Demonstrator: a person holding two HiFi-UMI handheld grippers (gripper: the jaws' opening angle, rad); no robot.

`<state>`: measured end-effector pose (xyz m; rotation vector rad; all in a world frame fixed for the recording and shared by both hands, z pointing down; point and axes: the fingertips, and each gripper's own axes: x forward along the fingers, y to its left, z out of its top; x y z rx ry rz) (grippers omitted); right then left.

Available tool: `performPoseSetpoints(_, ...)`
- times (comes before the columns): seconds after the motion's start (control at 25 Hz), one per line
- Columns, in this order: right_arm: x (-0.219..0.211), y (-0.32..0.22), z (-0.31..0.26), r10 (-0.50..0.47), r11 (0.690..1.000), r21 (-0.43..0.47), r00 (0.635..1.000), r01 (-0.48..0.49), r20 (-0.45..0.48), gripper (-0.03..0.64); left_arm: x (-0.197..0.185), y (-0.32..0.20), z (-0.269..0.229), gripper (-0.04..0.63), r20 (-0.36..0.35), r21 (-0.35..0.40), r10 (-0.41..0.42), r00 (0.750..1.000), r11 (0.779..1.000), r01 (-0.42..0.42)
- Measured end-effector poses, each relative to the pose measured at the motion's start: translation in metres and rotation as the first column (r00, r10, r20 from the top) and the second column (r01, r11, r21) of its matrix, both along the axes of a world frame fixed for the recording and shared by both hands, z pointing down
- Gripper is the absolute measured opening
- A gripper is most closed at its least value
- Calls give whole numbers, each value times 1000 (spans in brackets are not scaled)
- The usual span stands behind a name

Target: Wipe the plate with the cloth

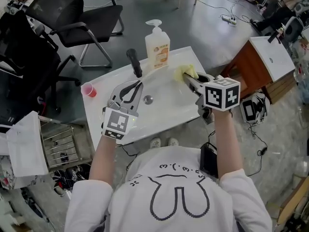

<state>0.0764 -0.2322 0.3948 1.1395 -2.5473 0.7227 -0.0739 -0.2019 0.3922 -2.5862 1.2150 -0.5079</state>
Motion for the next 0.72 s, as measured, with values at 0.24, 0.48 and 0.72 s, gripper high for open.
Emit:
performPoseSetpoints(0.24, 7, -6, 3, 51, 998, 26, 998, -50, -31, 48, -8, -3, -1, 20, -285, -126, -49, 957, 992, 13)
performPoseSetpoints(0.48, 22, -14, 11, 162, 985, 72, 986, -158, -49, 48, -4, -1, 23, 20, -415, -239, -85, 906, 971, -18)
performPoseSetpoints(0.72, 26, -12, 48, 193, 981, 6, 978, -193, -77, 48, 5, -8, 63, 20, -458, -367, -140, 878, 929, -43)
